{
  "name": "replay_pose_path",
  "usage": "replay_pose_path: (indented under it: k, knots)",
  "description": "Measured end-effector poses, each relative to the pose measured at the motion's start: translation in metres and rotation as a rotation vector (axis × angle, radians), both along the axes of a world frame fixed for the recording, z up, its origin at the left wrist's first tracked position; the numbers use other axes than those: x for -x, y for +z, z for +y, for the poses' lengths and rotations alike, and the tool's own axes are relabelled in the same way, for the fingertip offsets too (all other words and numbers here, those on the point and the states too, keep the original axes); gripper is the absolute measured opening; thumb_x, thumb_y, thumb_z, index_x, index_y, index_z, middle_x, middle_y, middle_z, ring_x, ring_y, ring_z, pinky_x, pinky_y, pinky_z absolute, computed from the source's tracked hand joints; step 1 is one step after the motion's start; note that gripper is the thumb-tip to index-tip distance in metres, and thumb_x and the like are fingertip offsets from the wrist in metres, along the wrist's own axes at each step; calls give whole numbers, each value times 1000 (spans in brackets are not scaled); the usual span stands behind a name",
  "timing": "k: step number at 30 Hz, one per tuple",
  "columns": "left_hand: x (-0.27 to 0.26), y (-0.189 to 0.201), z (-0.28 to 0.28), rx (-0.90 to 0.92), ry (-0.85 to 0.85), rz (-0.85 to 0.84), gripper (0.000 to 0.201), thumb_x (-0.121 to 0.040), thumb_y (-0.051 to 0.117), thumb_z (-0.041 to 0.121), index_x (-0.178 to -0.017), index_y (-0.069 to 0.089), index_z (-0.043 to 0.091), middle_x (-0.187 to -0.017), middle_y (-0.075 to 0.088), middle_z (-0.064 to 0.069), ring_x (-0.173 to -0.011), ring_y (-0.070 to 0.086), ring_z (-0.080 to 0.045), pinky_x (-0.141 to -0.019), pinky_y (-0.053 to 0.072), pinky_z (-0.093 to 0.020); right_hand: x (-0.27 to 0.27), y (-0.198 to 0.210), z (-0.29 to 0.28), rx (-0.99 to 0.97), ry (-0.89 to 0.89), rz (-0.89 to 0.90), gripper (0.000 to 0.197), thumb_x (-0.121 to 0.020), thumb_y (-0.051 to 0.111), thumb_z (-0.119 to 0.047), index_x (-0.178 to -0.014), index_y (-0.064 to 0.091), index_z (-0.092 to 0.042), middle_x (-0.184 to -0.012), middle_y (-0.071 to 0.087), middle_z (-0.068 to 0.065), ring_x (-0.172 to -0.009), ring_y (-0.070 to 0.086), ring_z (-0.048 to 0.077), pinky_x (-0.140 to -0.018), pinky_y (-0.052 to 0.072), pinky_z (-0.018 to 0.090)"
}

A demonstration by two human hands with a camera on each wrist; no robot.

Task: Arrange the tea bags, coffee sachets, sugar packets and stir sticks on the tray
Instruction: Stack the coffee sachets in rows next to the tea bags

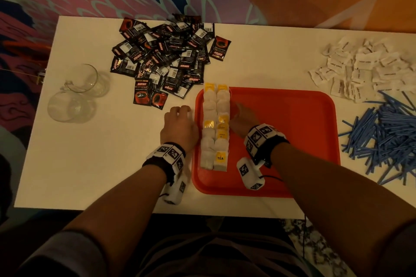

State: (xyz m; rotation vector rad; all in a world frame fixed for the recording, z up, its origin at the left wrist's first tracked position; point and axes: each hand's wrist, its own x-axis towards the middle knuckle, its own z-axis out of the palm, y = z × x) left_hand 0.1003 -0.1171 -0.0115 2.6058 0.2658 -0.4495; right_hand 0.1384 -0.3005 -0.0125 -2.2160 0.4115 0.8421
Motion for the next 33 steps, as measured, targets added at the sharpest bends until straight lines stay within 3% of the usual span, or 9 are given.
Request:
replay_pose_path:
  k: [4,9,12,15,22,26,29,31,33]
  knots:
    - [-34,5,7,-69,5,39,50,-96,52,38,-143,39,26,-154,26,-10,-142,23,-33,-98,44,-52,-3,15,-1,-6,21,8,73,-86,67,-23,-149,31,-30,-136,52,7,-120,54,30,-96,51,47]
    - [-99,8,15,-268,-219,110,61,-101,45,40,-155,17,34,-165,-5,-6,-149,1,-41,-111,29,-65,10,26,-18,20,34,-33,60,-90,63,-28,-144,38,-24,-138,49,4,-124,49,27,-101,47,48]
    - [-129,1,16,-271,-358,194,67,-102,43,40,-156,2,42,-164,-22,2,-150,-14,-40,-112,24,-70,17,25,-29,-2,-22,-33,61,-89,64,-16,-144,39,-28,-132,50,0,-103,58,19,-85,56,40]
    - [-140,-8,18,-248,-396,292,67,-103,40,44,-154,-4,48,-163,-25,5,-149,-16,-41,-111,20,-74,23,25,-34,-8,-35,-54,59,-90,62,-11,-142,41,-26,-124,53,1,-90,57,13,-73,57,31]
    - [-71,-17,45,-242,-408,256,63,-103,39,40,-155,4,46,-166,-16,2,-150,-12,-42,-114,8,-73,22,30,1,-47,-44,-190,36,-90,64,-15,-123,54,-26,-98,57,-6,-86,58,13,-65,52,27]
    - [-14,-15,63,-262,-402,171,61,-102,39,47,-154,7,48,-166,-10,1,-151,-9,-41,-116,8,-70,17,35,45,-93,39,-259,33,-90,60,-10,-119,57,-24,-98,58,-4,-88,59,16,-67,53,29]
    - [10,-4,82,-248,-296,-34,62,-97,47,50,-154,22,41,-164,13,-7,-149,11,-40,-118,18,-63,12,38,78,-108,142,-291,29,-89,57,-9,-116,60,-19,-100,61,-1,-92,60,19,-81,53,34]
    - [19,2,103,-191,-36,-169,63,-93,56,45,-150,35,31,-158,27,-13,-143,25,-39,-113,31,-60,8,36,100,-105,215,-263,33,-88,59,-10,-119,59,-19,-107,61,0,-102,59,20,-90,51,34]
    - [21,4,122,-126,282,-83,68,-92,58,45,-152,30,29,-158,21,-12,-142,24,-38,-109,36,-57,3,31,115,-53,302,-206,45,-88,61,-14,-132,53,-21,-129,55,2,-121,51,21,-103,44,35]
